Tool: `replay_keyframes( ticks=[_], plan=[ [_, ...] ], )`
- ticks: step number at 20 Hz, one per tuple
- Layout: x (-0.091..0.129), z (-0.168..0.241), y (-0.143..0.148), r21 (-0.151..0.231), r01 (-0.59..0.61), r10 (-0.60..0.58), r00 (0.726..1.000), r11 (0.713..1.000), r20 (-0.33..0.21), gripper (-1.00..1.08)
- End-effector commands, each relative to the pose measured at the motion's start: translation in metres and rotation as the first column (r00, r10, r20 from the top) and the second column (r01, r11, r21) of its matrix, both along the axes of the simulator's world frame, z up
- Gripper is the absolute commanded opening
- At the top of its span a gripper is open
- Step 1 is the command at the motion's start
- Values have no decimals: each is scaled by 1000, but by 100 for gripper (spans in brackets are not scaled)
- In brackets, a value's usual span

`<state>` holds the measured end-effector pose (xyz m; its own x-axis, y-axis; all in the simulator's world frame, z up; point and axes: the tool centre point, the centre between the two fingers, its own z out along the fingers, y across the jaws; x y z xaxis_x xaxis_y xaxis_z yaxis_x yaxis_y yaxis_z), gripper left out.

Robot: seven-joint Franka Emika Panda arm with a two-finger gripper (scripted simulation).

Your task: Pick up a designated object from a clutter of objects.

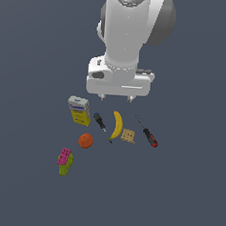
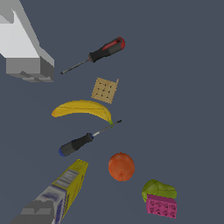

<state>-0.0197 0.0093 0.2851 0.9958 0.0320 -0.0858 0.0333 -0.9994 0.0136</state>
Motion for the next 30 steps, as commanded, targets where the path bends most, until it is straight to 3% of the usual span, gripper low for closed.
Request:
replay_keyframes(
  ticks=[1, 17, 30],
  plan=[
    [0, 0, 0, 0, 0, 0, 1000, 1000, 0, 100],
    [7, 3, -2, -5, -26, 26, 999, 1000, 21, 100],
    [12, -69, 50, -22, -144, 144, 989, 989, 38, 100]
  ],
)
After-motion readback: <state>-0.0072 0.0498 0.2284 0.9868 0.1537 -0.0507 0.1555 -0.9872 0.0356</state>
